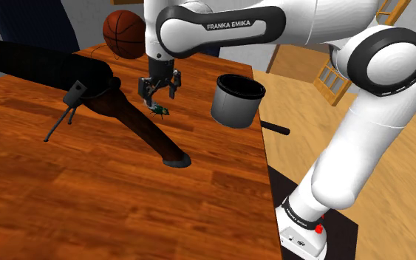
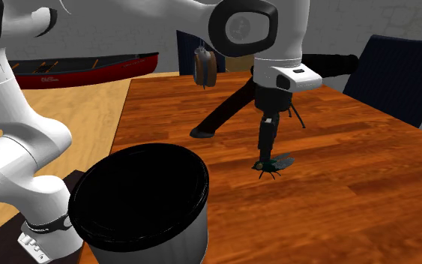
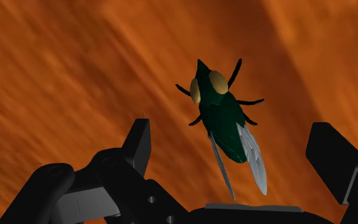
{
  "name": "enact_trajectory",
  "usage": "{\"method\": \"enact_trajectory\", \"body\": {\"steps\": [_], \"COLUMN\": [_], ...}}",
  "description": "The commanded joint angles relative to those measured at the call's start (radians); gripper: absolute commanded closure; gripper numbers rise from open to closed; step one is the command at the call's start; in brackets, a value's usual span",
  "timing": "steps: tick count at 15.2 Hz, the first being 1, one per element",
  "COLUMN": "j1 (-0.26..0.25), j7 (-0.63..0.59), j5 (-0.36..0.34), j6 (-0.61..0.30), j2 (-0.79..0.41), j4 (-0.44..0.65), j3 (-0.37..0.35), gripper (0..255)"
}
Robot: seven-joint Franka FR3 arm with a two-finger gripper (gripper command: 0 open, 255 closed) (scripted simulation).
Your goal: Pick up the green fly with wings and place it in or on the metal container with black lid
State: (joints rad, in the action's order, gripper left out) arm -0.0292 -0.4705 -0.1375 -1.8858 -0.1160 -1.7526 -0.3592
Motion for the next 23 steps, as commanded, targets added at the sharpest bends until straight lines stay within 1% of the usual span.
{"method": "enact_trajectory", "body": {"steps": [1,8,15,16,23], "j1": [-0.010,-0.007,-0.007,-0.007,-0.009], "j7": [-0.025,-0.032,-0.032,-0.032,-0.035], "j5": [-0.022,-0.033,-0.033,-0.033,-0.035], "j6": [-0.006,-0.089,-0.088,-0.088,-0.085], "j2": [-0.046,-0.064,-0.064,-0.064,-0.070], "j4": [0.031,-0.035,-0.034,-0.034,-0.026], "j3": [-0.002,0.003,0.003,0.003,0.002], "gripper": [0,0,0,255,255]}}
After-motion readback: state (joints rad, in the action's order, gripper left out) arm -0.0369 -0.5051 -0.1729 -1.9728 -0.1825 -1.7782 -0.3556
